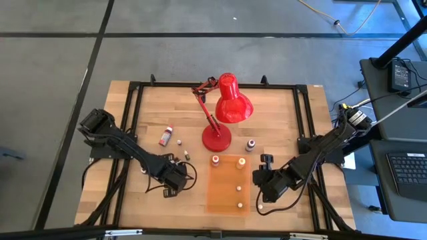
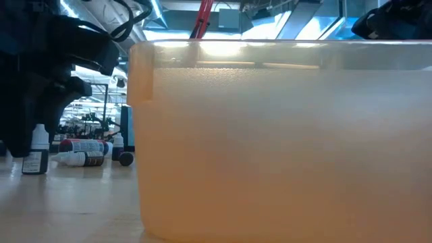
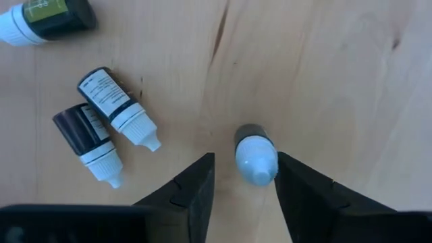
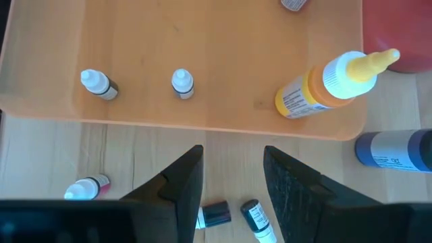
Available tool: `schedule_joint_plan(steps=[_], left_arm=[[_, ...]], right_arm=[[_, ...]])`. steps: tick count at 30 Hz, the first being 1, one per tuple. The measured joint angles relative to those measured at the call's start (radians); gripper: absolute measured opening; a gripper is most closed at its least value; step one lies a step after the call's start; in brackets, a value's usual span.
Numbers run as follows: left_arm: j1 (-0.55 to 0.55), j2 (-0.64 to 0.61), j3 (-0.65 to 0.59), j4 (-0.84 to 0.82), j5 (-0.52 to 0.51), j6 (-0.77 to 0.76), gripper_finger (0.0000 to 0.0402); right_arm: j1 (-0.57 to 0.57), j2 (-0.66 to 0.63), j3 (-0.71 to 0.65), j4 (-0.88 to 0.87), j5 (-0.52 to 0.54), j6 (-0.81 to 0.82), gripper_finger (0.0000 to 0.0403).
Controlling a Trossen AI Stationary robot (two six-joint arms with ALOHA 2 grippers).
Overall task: Pick & Place food coloring
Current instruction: Put the small black food coloring bottle into the orange bin
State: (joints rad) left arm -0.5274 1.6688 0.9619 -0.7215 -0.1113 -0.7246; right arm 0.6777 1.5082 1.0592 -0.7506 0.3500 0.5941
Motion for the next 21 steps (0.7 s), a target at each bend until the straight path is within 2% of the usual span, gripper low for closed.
schedule_joint_plan(steps=[5, 15, 21], left_arm=[[0.0, 0.0, 0.0, 0.013, -0.001, 0.003, 0.012], [0.002, 0.0, 0.0, 0.018, -0.024, 0.004, 0.0109], [0.002, -0.001, 0.0, 0.018, -0.026, 0.031, 0.0077]], right_arm=[[0.0, 0.0, 0.0, 0.0, 0.0, 0.002, 0.0158], [0.0, 0.0, 0.0, 0.0, 0.0, 0.001, 0.0158], [0.0, 0.0, 0.0, 0.0, -0.001, 0.0, 0.0158]])
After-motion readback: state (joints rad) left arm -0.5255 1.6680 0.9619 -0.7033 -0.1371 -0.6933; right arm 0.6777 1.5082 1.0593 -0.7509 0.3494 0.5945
